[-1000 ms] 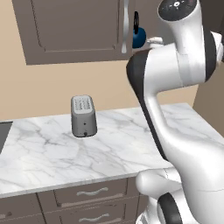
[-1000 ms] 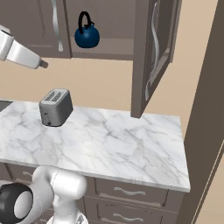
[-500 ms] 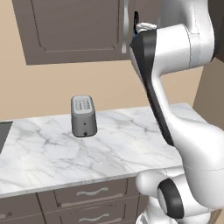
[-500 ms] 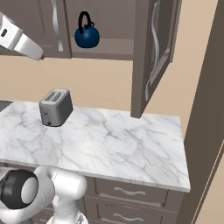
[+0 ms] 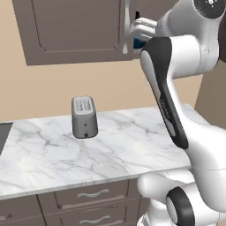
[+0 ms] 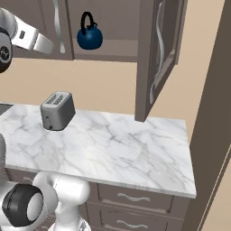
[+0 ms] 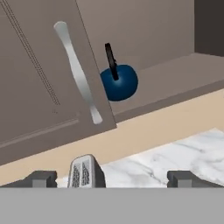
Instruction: Open the cabinet, pick the kettle from the cabinet, and place it in the sink.
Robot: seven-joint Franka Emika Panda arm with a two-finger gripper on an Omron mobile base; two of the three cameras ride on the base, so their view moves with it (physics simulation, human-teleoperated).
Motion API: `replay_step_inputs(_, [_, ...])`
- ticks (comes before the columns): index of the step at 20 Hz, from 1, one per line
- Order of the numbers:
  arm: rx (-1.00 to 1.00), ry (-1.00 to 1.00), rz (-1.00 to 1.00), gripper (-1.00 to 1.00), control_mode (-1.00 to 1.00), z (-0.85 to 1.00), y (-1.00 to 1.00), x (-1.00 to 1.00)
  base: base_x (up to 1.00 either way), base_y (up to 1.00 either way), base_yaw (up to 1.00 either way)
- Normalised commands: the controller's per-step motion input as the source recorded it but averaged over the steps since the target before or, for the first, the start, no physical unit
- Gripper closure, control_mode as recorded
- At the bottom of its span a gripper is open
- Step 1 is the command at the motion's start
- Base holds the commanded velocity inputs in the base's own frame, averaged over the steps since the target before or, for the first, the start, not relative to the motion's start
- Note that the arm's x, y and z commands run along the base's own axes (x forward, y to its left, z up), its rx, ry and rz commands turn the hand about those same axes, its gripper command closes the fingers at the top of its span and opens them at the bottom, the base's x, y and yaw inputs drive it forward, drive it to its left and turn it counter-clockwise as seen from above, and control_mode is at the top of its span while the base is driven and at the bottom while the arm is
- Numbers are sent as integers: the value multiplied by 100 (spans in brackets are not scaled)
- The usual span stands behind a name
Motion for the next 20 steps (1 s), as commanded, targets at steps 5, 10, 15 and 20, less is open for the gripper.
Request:
replay_step_inputs(5, [0, -11, 17, -100, -100, -2, 15, 53, 0, 0, 0])
replay_step_inputs(10, [0, 0, 12, -100, -100, 5, 9, 54, 0, 0, 0])
replay_step_inputs(15, [-1, 0, 4, -100, -100, 16, 11, 47, 0, 0, 0])
replay_step_inputs(20, [-6, 0, 0, -100, -100, 18, 10, 42, 0, 0, 0])
